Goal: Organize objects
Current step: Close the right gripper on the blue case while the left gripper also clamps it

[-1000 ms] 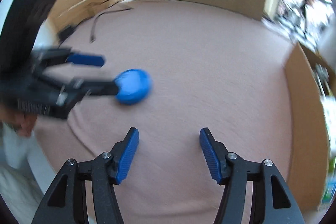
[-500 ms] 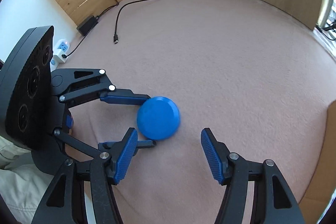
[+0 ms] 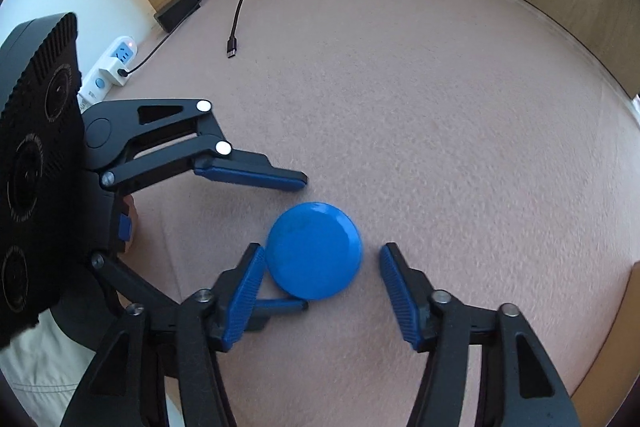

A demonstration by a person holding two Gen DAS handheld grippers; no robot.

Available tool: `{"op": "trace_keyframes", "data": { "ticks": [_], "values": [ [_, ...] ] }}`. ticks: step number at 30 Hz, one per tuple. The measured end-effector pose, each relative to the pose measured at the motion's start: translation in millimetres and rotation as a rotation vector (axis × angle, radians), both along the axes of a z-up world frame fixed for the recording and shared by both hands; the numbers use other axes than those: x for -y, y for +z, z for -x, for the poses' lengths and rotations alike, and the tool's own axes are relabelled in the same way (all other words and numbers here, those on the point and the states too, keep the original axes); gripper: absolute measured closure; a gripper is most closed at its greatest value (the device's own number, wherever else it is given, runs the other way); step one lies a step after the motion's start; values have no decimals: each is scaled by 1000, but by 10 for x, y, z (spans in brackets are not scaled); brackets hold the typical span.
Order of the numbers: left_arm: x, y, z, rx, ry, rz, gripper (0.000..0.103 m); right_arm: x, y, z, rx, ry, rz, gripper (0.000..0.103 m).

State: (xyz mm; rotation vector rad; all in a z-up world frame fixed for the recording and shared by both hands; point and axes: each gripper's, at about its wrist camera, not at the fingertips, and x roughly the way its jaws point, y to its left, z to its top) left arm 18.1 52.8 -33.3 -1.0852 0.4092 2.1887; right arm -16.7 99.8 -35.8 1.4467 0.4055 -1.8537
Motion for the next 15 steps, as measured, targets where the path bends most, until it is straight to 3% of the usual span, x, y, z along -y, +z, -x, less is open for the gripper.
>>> {"op": "trace_keyframes", "data": {
  "ticks": [3,11,15],
  "values": [
    [8,5,-17,0,-10,-13,49,26,7,7,7,18,-11,57],
    [-8,63,-85,-22,1,3,49,32,57,1,7,42,-30,57],
    [-11,259,-120,-43,13,-19,49,-6,233,-63,-29,42,-26,57]
  ]
}}
